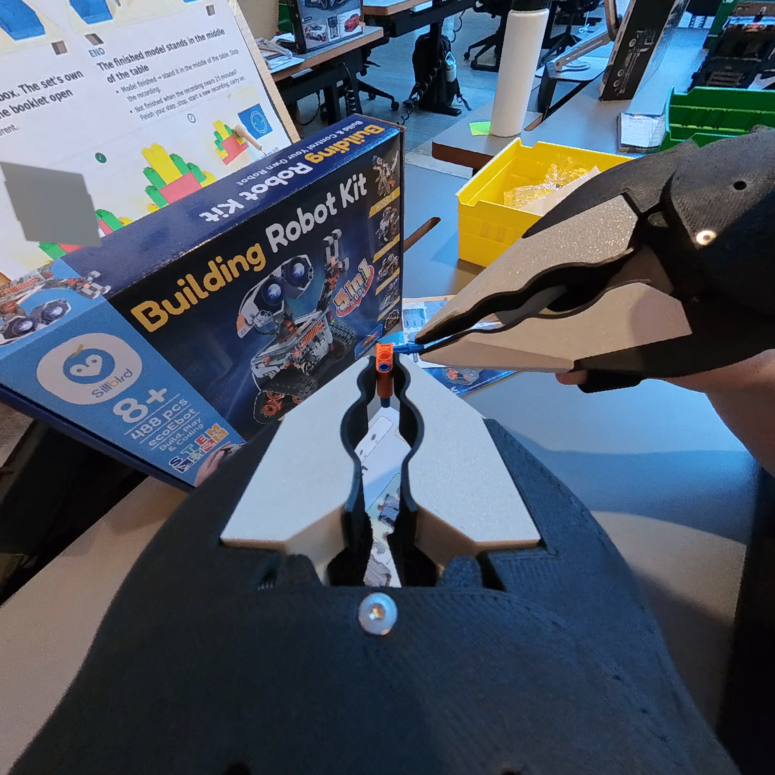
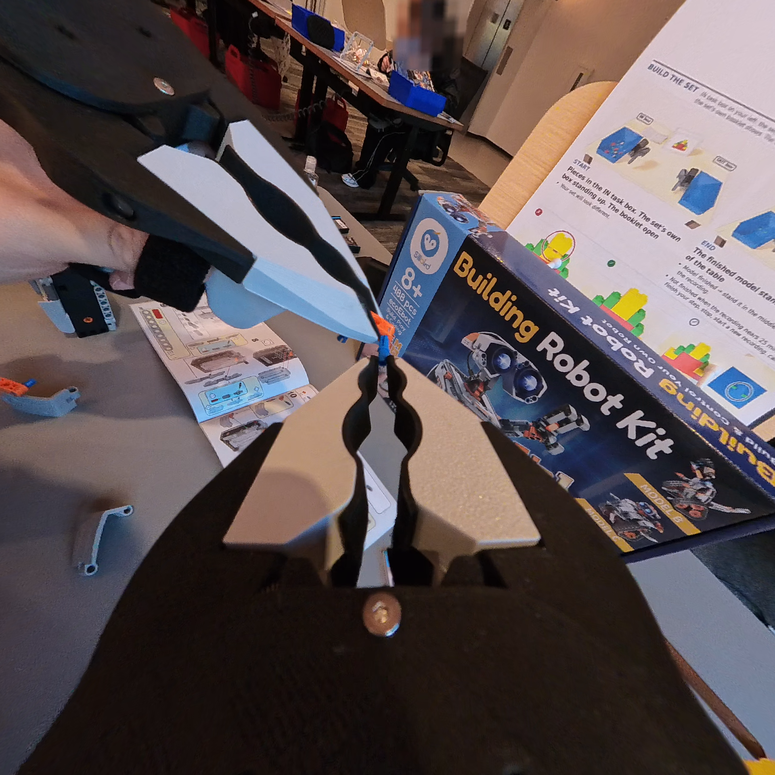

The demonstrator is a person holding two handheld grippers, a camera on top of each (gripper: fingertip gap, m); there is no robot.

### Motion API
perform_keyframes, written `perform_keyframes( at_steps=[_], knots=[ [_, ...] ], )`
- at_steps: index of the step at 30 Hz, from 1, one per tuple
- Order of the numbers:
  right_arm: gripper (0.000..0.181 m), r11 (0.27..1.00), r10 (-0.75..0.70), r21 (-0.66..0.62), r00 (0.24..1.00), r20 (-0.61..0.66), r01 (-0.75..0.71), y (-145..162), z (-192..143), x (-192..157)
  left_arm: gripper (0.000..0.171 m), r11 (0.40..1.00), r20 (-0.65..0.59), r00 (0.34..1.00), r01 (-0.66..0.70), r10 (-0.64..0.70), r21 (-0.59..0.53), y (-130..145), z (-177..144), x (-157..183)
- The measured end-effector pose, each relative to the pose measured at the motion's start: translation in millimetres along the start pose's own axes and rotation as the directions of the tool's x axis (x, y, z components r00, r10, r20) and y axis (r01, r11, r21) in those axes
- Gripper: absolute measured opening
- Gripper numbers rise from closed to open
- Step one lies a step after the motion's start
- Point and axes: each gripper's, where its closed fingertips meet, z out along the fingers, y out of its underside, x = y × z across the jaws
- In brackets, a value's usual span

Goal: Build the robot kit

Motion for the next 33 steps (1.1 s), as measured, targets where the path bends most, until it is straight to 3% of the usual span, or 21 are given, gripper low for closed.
perform_keyframes(
  at_steps=[4, 10, 33],
  knots=[
    [0.003, 0.997, -0.074, -0.001, 0.997, -0.017, 0.074, 0.1, 0.0, -0.3, 0.005, 1.000, 0.017, 1.000, -0.021, 0.021, -0.009, 0.2, 0.2, 0.1],
    [0.003, 0.997, -0.075, 0.003, 0.997, -0.023, 0.075, 0.0, 0.8, -0.6, 0.006, 0.999, 0.056, 0.998, -0.033, 0.035, -0.038, 2.4, 2.1, -1.0],
    [0.003, 0.988, -0.141, 0.051, 0.987, -0.082, 0.146, -4.4, 2.4, 1.0, 0.005, 0.986, 0.007, 0.986, 0.168, -0.168, 0.012, -0.3, 0.5, -3.7]
  ],
)
